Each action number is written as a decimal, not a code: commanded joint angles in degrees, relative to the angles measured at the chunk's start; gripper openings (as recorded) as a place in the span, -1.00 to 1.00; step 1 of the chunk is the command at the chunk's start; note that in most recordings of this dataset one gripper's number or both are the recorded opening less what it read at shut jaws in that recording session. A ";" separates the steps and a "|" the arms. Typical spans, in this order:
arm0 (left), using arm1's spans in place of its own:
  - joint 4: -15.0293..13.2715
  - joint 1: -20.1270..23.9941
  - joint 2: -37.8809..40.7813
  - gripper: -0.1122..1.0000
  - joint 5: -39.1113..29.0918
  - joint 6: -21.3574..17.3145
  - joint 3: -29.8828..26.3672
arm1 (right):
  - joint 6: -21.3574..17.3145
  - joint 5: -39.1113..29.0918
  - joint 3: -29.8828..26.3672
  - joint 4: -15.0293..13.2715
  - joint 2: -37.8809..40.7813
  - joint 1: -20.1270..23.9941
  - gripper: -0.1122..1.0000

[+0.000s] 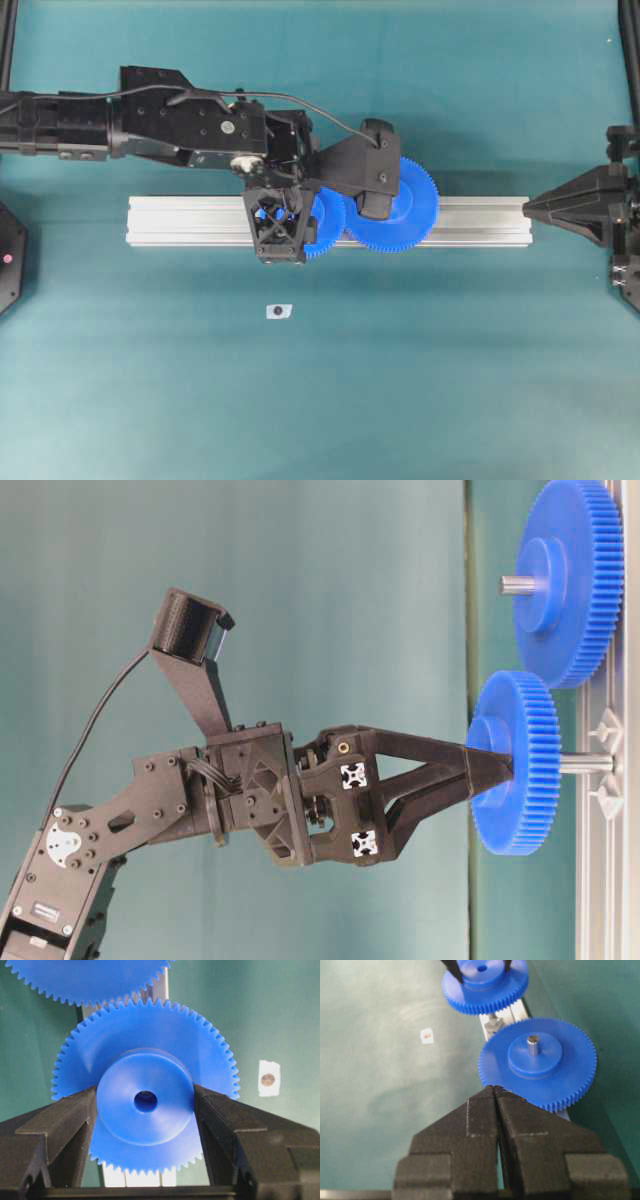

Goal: Find the location of the shaft and insert the small gear.
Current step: 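Align the gear's bore with the empty shaft using the left gripper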

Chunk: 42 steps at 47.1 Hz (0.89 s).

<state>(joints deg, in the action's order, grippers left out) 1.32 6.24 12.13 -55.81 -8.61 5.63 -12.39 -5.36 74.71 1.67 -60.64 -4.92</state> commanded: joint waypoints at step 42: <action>0.35 0.44 -0.70 0.44 -2.64 0.35 -0.88 | -0.62 -0.09 -0.97 0.00 0.35 -0.09 -0.77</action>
<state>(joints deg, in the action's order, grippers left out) 1.32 6.24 12.22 -57.83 -8.17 5.36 -12.48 -5.63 74.71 1.58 -60.73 -4.83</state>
